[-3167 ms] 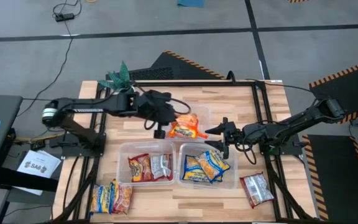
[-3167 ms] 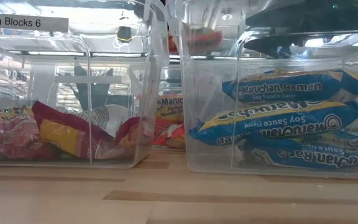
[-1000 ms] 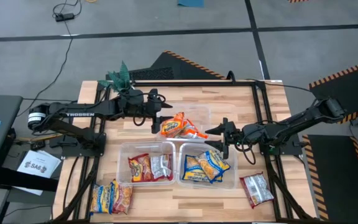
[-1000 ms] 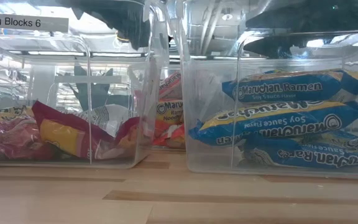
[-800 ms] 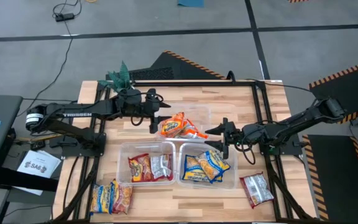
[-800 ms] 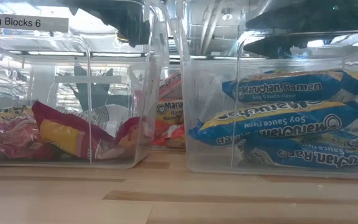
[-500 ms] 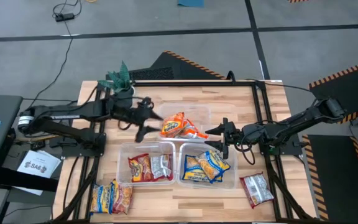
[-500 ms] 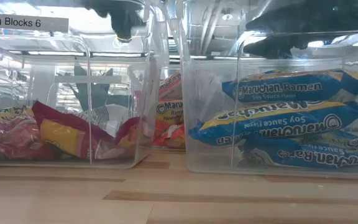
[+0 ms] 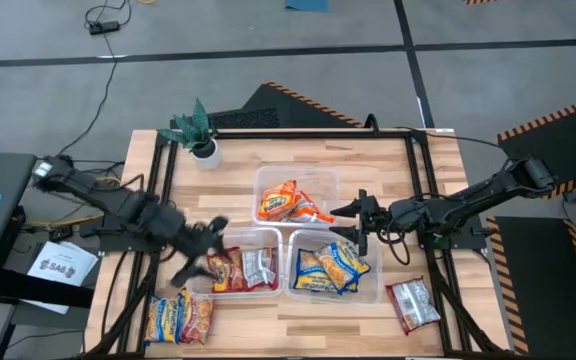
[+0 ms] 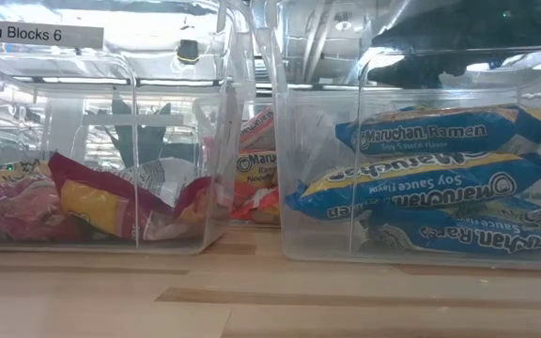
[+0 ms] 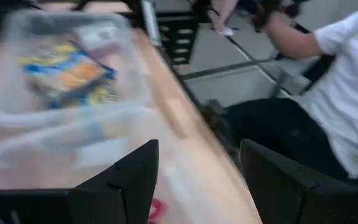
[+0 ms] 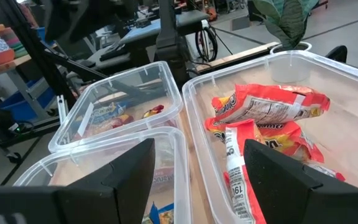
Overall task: Sort Maruchan noodles
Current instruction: Put the blue noodle pack into the bottom right transparent bin
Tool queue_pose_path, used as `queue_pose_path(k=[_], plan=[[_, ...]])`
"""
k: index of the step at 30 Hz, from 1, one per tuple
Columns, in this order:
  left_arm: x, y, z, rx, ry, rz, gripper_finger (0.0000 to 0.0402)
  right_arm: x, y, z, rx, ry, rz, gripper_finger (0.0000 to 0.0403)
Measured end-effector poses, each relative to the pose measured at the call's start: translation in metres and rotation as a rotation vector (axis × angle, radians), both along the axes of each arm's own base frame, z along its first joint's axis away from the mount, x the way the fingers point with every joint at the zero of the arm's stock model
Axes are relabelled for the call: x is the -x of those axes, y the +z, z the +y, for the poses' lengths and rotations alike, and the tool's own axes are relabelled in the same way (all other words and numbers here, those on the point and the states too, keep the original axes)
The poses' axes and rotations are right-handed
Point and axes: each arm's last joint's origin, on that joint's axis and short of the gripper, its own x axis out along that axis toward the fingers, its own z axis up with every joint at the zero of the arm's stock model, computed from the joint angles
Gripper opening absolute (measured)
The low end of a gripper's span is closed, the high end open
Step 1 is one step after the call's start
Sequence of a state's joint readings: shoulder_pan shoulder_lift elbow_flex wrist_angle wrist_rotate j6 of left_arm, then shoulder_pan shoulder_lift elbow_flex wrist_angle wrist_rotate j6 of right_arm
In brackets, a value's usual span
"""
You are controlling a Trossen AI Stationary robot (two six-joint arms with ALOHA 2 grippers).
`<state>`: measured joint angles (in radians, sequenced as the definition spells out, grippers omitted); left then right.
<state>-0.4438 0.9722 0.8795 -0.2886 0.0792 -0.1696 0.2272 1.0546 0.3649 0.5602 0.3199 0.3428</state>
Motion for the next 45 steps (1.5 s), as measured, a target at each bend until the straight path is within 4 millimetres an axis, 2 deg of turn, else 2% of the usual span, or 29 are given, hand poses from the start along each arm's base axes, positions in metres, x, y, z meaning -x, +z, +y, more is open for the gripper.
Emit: queue_pose_path(k=[6,10,16,19,25,34,39,45], plan=[[0.032,-0.004,-0.046,0.16,-0.002,0.154,0.0212,0.0,0.0,0.0,-0.008,-0.001,0.001,0.0269],[0.056,-0.014,-0.067,0.29,0.069,0.357,0.0212,0.0,0.0,0.0,-0.012,-0.002,0.0,0.0269],[0.089,-0.037,-0.084,0.431,0.33,0.691,0.0212,0.0,-0.001,0.0,-0.015,-0.002,0.004,0.0269],[0.1,-0.054,-0.087,0.396,0.491,0.813,0.0212,0.0,-0.001,0.0,-0.014,-0.002,0.004,0.0269],[0.104,-0.083,-0.099,0.289,0.694,0.896,0.0212,0.0,-0.001,-0.003,-0.014,-0.017,0.006,0.0269],[0.096,-0.113,-0.122,0.185,0.73,0.994,0.0212,0.0,-0.001,-0.003,-0.014,-0.018,0.006,0.0269],[0.096,-0.124,-0.124,0.115,0.761,1.026,0.0212,0.0,-0.001,-0.003,-0.014,-0.019,0.006,0.0269],[0.095,-0.126,-0.122,0.089,0.794,0.975,0.0212,0.0,-0.001,-0.003,-0.014,-0.019,0.006,0.0269]])
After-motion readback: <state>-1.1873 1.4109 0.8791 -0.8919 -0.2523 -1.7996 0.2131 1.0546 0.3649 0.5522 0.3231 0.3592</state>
